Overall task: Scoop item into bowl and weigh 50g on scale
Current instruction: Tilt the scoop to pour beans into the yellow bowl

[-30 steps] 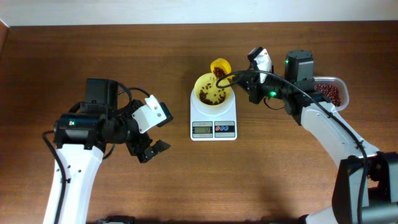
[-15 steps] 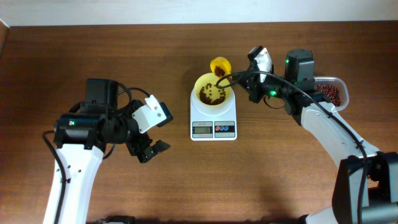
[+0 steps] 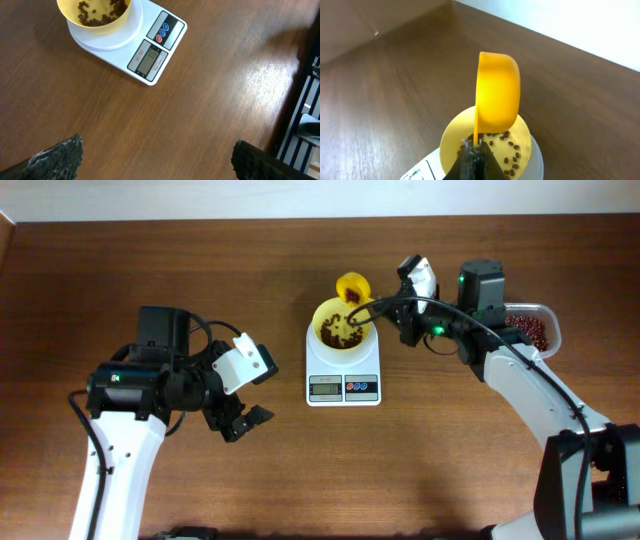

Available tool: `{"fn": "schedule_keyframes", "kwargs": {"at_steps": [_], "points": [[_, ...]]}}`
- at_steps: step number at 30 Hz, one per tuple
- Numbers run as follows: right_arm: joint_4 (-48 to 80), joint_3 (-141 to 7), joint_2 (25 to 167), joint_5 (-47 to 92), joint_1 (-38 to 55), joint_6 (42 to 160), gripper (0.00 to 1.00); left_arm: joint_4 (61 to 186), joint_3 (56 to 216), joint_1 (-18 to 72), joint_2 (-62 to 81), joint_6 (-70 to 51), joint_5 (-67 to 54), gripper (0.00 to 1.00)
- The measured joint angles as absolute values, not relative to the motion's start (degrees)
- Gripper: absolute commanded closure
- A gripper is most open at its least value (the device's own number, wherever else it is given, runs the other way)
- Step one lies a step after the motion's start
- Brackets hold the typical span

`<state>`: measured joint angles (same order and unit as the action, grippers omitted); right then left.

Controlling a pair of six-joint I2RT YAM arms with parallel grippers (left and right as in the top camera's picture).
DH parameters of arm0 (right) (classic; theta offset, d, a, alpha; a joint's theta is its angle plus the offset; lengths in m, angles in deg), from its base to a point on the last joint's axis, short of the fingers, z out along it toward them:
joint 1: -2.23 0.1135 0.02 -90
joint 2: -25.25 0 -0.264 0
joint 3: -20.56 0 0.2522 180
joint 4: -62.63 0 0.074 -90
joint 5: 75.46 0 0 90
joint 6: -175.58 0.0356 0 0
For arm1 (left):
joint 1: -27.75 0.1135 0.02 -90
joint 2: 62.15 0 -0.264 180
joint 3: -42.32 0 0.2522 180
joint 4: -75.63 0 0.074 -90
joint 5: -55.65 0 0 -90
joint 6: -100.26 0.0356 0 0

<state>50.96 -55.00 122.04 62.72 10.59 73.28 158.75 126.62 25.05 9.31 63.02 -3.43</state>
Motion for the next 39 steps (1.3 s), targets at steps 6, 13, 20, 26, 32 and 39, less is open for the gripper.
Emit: {"fn": "schedule_keyframes", "kwargs": {"at_steps": [6,13,20,26,32,39], "points": [[49.5,-55.0,122.1,64.8,10.6,70.5,0.96,158.8,126.6,25.1,9.3,63.0,-3.4,0.01],[49.9,-55.0,122.1,66.3,10.6,68.7,0.96,158.8,126.6,25.1,9.3,63.0,-3.4,0.01],[51.2,-54.9,122.1,66.0,10.7,68.4,0.96,158.8,126.6,25.1,9.3,63.0,-3.4,0.01],[51.1,-54.8,124.0,63.4,11.4,65.1,0.96,158.8,126.6,25.1,9.3,63.0,-3.4,0.01],[54.1,-54.8,124.6,63.5,11.5,62.6,0.96,158.8,126.6,25.1,9.3,63.0,-3.4,0.01],[55.4,-54.8,124.6,59.8,12.1,62.4,0.96,158.8,126.6,25.1,9.3,63.0,-3.4,0.01]]}}
